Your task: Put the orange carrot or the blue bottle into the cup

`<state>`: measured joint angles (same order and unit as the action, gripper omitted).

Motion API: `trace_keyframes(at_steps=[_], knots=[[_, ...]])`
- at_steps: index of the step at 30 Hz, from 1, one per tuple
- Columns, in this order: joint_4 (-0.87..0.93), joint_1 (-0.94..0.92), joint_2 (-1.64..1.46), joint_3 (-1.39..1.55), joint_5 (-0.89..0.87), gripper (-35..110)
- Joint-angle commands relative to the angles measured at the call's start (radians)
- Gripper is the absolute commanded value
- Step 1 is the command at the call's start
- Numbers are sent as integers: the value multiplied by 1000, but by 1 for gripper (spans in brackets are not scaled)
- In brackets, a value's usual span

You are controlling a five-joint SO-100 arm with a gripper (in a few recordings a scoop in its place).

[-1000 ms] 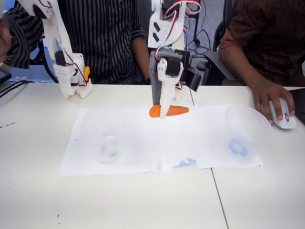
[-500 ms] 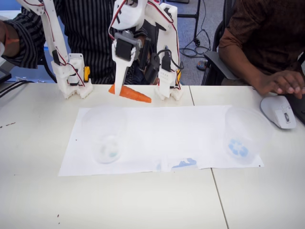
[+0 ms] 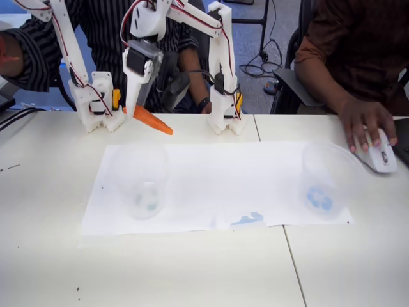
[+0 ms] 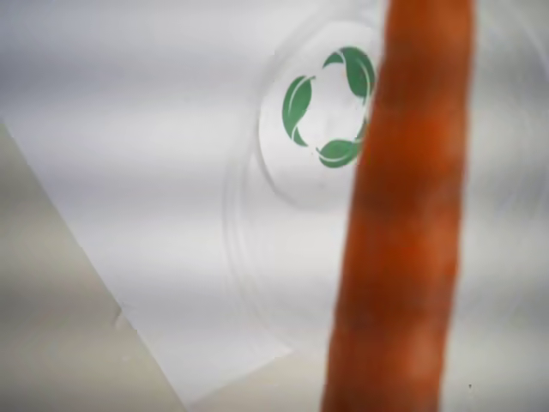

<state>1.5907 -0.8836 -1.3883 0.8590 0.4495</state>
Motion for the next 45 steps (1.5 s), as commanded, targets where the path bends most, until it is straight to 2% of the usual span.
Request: trace_keyframes(at_steps=[1,15,30,35,45], knots=[[-38,-23,-49,-25,-12,9],[-54,43,29,-40,-80,9],[-57,52,43,-41,-77,9],[-144,41,43,-28,-84,9],[-160,40,44,-23,-84,9]])
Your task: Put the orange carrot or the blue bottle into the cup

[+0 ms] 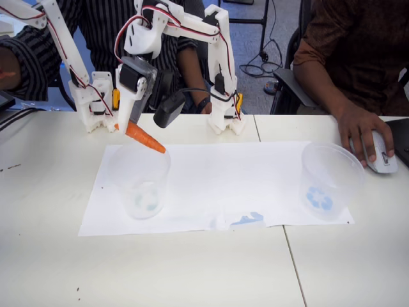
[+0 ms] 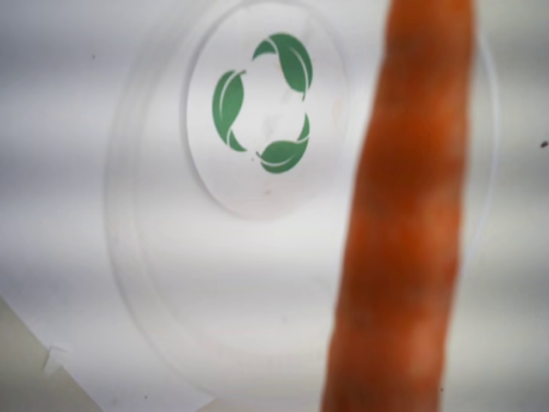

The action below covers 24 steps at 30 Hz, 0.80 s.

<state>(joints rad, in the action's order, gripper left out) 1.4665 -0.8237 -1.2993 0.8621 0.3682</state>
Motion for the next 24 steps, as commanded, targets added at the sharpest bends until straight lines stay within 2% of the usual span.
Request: trace_keyframes(at_steps=[1,18,24], knots=[[-35,-23,-44,-26,-3,9],[-35,-46,-44,-26,8,10],[-35,-52,-44,-26,2,24]])
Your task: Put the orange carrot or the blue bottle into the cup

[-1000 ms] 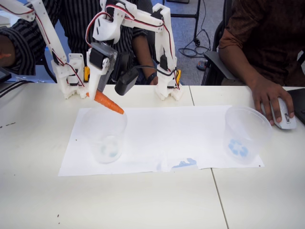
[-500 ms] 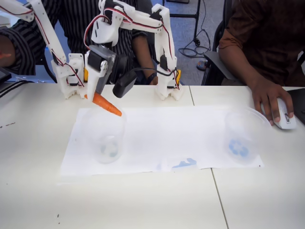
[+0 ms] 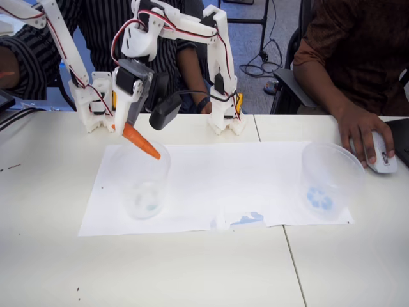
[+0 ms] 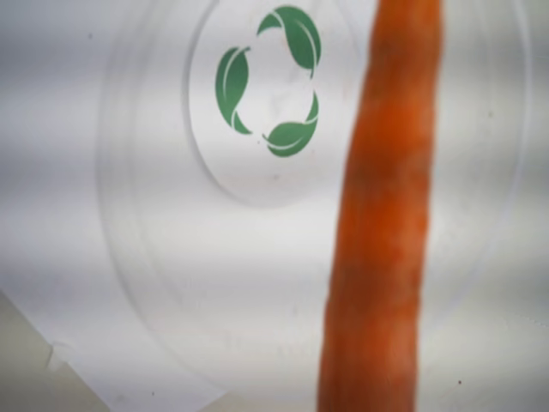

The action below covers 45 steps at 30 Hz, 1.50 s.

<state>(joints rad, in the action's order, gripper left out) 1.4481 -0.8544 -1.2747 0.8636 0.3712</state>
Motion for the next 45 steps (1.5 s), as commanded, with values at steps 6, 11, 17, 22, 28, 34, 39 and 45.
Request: trace_keyframes(at_steps=[6,11,17,22,28,34,39,45], knots=[[-17,-23,-71,-28,5,37],[-17,-20,-71,-28,5,37],[-17,-18,-72,-28,5,37],[-17,-18,-80,-28,3,37],[-17,-18,-86,-41,-6,28],[-12,-17,-97,-28,-8,18],[109,11,-172,-28,-6,22],[268,149,-305,-28,-48,26]])
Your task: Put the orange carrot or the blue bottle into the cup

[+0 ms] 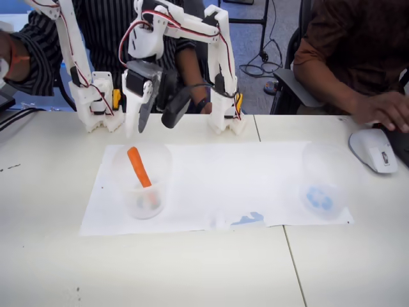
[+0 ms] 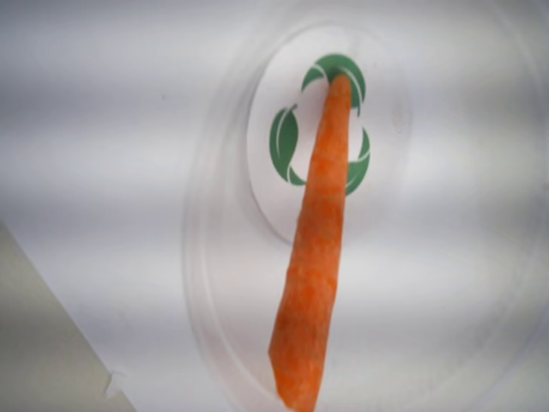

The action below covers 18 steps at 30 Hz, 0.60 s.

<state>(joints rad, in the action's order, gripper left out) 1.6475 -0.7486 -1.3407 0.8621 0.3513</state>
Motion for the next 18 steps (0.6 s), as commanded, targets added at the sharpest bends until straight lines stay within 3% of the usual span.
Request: trace_keyframes(at_steps=[1,7,18], knots=[[91,61,-268,-26,-48,26],[95,195,-476,63,-124,26],[81,469,-1008,554,-170,21]])
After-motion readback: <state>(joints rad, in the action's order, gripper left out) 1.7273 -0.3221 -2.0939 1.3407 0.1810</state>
